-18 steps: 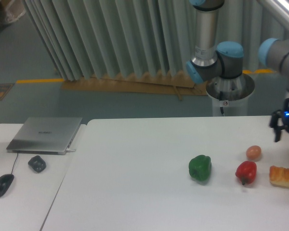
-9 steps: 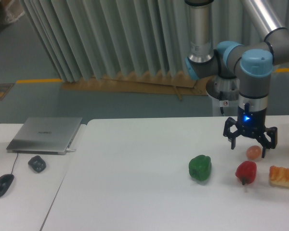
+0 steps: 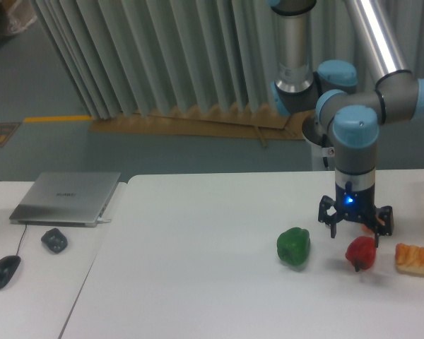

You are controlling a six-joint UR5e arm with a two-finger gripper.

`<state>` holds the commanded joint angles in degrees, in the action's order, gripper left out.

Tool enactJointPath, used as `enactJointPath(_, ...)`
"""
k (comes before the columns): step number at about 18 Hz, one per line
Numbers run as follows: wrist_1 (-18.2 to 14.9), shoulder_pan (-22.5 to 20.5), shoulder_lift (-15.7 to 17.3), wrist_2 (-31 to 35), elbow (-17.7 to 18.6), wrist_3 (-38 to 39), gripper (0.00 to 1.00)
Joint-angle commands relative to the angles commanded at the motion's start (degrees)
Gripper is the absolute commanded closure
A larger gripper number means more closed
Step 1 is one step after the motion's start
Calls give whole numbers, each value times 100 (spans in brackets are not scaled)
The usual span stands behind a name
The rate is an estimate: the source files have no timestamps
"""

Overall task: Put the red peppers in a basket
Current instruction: 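Move the gripper over the red bell pepper and lower it, then close the gripper around the red bell pepper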

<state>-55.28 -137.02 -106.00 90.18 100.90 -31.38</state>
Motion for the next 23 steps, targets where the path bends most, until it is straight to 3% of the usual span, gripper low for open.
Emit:
enactJointPath(9, -9, -132, -17, 35, -9, -387, 0)
enactJointPath(13, -9, -88, -193, 378, 17, -448, 0)
enactJointPath(21, 9, -70, -439, 422, -35, -448, 0)
enactJointPath(22, 9, -62, -474, 448, -61, -448, 1)
enactJointPath(23, 9, 25, -501, 535, -96, -448, 13)
